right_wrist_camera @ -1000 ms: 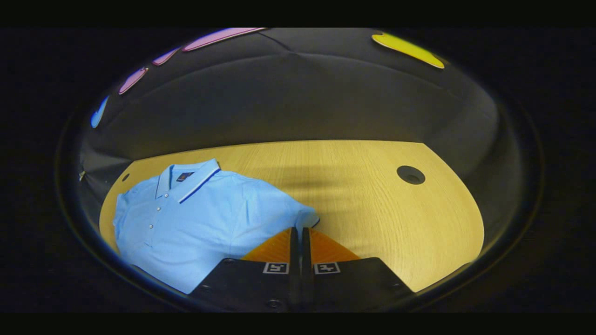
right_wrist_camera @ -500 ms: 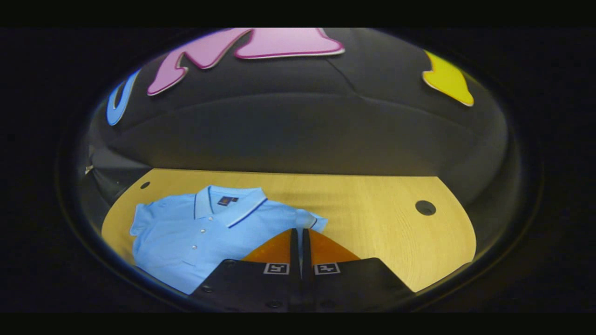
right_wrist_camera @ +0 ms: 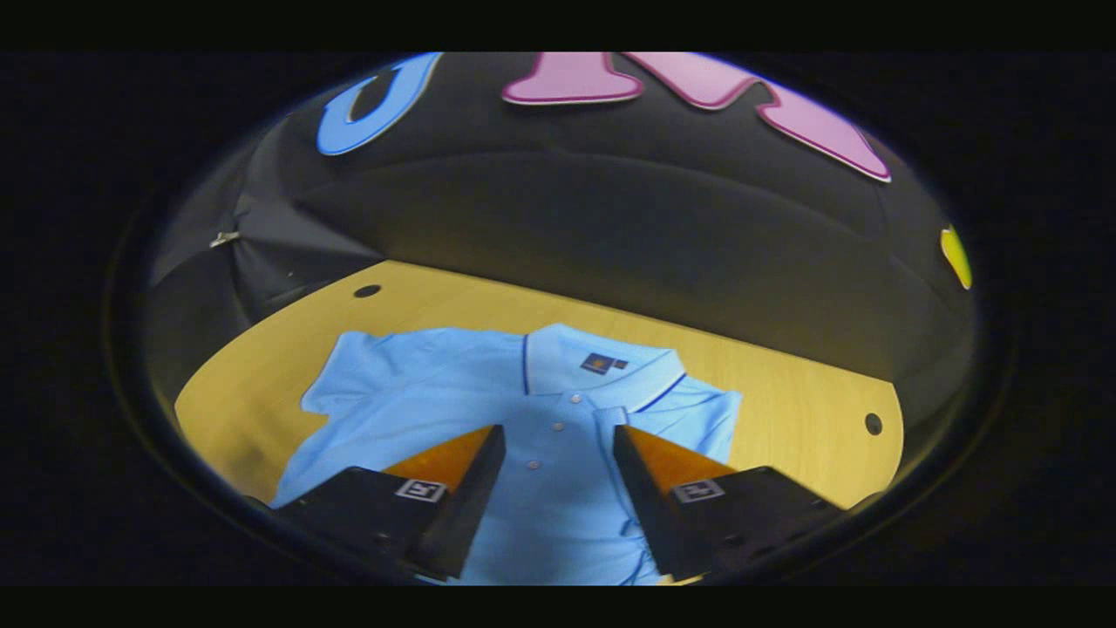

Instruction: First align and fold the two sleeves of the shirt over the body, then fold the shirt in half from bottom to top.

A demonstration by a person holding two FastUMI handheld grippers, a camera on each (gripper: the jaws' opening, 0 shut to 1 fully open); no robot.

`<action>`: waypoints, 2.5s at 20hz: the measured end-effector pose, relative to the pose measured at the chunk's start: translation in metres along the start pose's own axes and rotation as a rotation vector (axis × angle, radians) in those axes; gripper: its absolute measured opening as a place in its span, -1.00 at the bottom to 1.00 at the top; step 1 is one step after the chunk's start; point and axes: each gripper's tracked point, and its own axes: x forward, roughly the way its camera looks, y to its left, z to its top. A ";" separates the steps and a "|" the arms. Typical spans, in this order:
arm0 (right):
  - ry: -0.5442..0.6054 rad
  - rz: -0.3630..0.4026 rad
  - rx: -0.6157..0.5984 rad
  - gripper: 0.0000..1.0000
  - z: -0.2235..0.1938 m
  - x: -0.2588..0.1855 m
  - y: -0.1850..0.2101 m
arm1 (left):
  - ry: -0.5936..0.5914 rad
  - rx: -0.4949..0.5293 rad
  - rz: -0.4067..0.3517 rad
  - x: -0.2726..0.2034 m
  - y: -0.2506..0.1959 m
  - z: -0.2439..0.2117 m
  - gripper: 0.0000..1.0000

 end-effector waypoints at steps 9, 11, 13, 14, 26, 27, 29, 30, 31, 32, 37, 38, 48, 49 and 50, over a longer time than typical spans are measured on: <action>-0.034 -0.102 0.149 0.95 -0.039 -0.141 -0.088 | 0.030 0.004 -0.042 0.167 0.015 0.015 0.96; -0.055 -0.146 0.202 0.95 -0.047 -0.177 -0.112 | 0.072 -0.023 -0.031 0.211 0.028 0.006 0.97; -0.070 -0.167 0.229 0.94 -0.055 -0.213 -0.128 | 0.092 -0.031 -0.001 0.248 0.043 0.003 0.96; -0.071 -0.181 0.233 0.95 -0.060 -0.231 -0.135 | 0.094 -0.024 0.014 0.265 0.049 0.001 0.96; -0.128 -0.278 0.260 0.94 -0.075 -0.314 -0.145 | 0.212 -0.030 0.046 0.391 0.081 -0.027 0.98; -0.134 -0.286 0.292 0.94 -0.074 -0.314 -0.147 | 0.216 0.013 0.054 0.395 0.081 -0.030 1.00; -0.159 -0.319 0.367 0.94 -0.075 -0.316 -0.157 | 0.215 0.042 0.030 0.397 0.074 -0.027 0.98; -0.150 -0.327 0.391 0.94 -0.080 -0.318 -0.160 | 0.217 0.048 0.017 0.397 0.070 -0.027 0.96; -0.134 -0.333 0.401 0.94 -0.088 -0.318 -0.160 | 0.218 0.054 0.008 0.399 0.067 -0.028 0.72; -0.119 -0.338 0.408 0.95 -0.094 -0.316 -0.158 | 0.215 0.061 0.001 0.399 0.064 -0.027 0.44; -0.081 -0.311 0.431 0.95 -0.103 -0.311 -0.146 | 0.192 0.057 0.010 0.399 0.054 -0.020 -0.83; -0.081 -0.307 0.420 0.95 -0.102 -0.312 -0.144 | 0.189 0.074 0.026 0.397 0.053 -0.018 -0.87; -0.117 -0.261 0.479 0.96 -0.099 -0.310 -0.130 | 0.106 0.058 -0.214 0.327 -0.113 0.024 -0.88; -0.129 -0.261 0.480 0.97 -0.096 -0.312 -0.131 | 0.107 0.044 -0.235 0.318 -0.130 0.024 -0.88; -0.141 -0.265 0.477 0.97 -0.097 -0.316 -0.131 | 0.115 0.024 -0.269 0.308 -0.147 0.021 -0.87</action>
